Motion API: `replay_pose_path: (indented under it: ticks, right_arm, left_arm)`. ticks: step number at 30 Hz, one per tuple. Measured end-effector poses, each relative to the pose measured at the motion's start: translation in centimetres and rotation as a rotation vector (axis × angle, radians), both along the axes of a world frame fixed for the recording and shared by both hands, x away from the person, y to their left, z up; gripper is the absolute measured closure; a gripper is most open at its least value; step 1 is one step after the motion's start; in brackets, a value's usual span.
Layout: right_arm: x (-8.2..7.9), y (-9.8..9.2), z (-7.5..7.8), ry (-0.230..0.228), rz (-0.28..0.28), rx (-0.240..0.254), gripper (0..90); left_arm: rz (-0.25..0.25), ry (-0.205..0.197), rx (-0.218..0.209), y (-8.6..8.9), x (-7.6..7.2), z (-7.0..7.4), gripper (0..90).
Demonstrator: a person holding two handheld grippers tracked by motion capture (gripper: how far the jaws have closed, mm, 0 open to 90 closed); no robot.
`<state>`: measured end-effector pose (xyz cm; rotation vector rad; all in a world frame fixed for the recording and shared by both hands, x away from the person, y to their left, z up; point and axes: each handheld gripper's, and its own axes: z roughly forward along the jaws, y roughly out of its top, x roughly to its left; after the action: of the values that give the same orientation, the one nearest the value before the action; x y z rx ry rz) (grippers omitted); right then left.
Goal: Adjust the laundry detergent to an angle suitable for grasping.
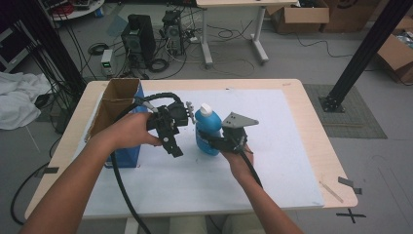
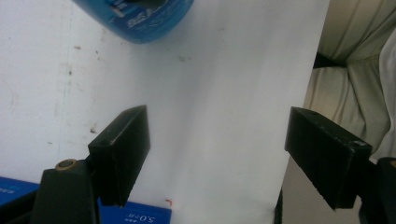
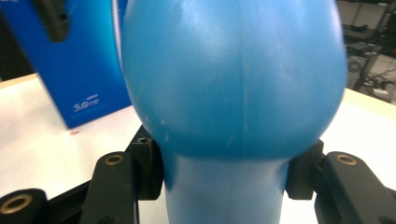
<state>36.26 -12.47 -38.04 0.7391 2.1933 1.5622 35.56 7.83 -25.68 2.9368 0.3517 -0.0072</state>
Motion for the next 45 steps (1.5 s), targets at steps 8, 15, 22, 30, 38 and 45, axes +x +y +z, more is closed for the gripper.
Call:
replay_pose_path:
  ticks: [8,15,22,30,38,45]
  right_arm:
    - [-0.7,-2.9,1.2,0.003,0.096,0.004,43.9]
    - [-1.3,-5.3,1.5,-0.002,0.22,0.004,44.0]
    - [-1.1,-6.7,1.1,-0.009,0.314,0.011,44.1]
    - [-0.6,-7.4,1.1,0.017,0.443,0.061,44.2]
    - [-0.7,-7.1,1.5,0.002,0.571,0.024,44.3]
    - [-0.6,-6.8,1.6,0.015,0.621,-0.007,44.4]
  left_arm:
    - [-0.001,-0.016,-0.011,-0.6,-0.1,0.7,22.6]
    - [-0.018,-0.032,-0.007,-1.2,-0.2,1.6,21.8]
    - [-0.035,-0.035,-0.002,-2.3,-0.2,2.2,21.8]
    - [-0.067,-0.04,-0.003,-3.6,-0.4,2.9,21.8]
    - [-0.1,-0.041,0.004,-4.6,-0.8,3.6,21.7]
    - [-0.127,-0.042,0.012,-5.8,-0.9,4.1,21.7]
